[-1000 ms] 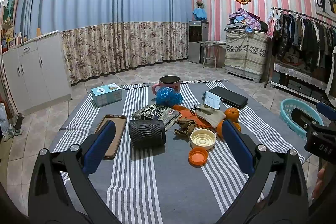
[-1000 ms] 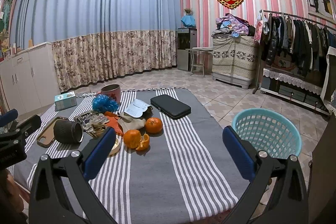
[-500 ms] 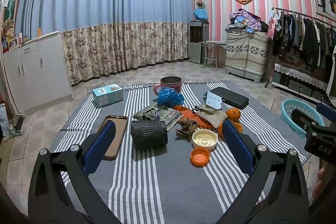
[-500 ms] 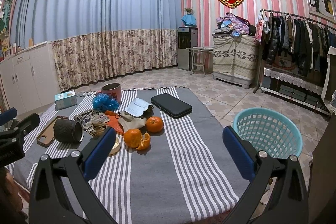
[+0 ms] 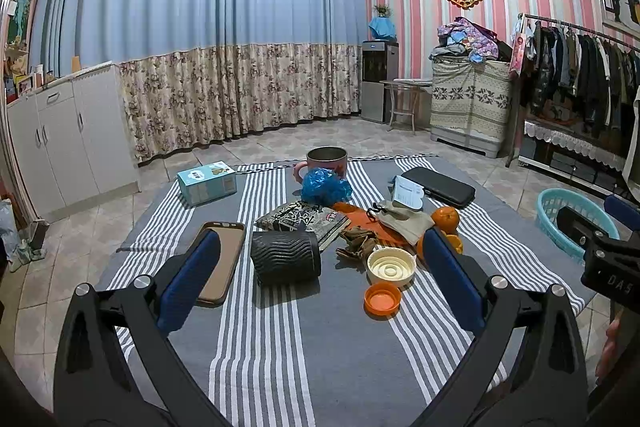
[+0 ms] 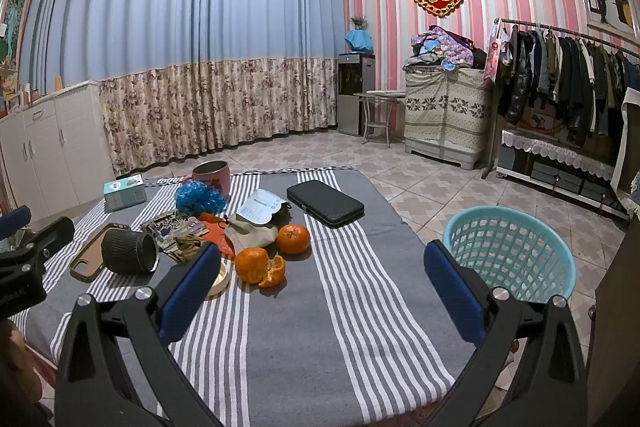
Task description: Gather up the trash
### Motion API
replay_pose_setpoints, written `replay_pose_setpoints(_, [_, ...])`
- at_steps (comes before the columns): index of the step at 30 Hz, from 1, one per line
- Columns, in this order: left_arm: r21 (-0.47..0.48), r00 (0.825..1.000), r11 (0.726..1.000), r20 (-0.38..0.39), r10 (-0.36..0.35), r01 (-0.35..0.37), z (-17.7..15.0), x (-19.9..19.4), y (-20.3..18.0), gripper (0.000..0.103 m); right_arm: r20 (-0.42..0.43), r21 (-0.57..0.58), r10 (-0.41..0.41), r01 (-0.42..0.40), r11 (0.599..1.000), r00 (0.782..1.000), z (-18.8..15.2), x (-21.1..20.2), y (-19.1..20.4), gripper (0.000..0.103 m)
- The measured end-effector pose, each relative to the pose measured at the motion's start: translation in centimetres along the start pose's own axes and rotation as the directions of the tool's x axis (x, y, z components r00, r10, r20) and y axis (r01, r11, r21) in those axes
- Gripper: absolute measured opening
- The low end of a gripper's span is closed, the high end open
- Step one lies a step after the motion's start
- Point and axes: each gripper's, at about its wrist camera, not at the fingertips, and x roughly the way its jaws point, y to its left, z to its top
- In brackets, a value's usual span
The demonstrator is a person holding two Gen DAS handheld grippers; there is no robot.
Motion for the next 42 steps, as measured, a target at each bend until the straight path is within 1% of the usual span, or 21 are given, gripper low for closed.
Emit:
replay_pose_setpoints(13, [-0.002,1.0,1.0,0.003,0.004,-0.004,0.2,0.0,0.3,0.098,0.0,0.003,0.0,0.0,1.0,1.0,0.0,0.1,-0.1,0.099])
replay_pose_setpoints(23, [-0.008,1.0,1.0,0.004,0.012,-0.012,0.6,0.4,1.3,0.098,-0.002,0.002,0.001,-0.001,1.0,1.0,-0.1,0.2,0.1,0.099])
replay_pose_setpoints(35, [-0.007,1.0,1.0,0.006,0.008,-0.008,0.0,0.5,1.4,0.098,-0.006,0.002,-0.001,0.001,1.0,1.0,-0.7,0.9,0.5,0.099])
replay_pose_setpoints(42, [-0.008,1.0,1.0,-0.011,0.007,-0.007,-0.8,1.2,1.9,0.098,-0.019,0.007,-0.005,0.005,1.0,1.0,-1.3,1.8,-0.2,0.099])
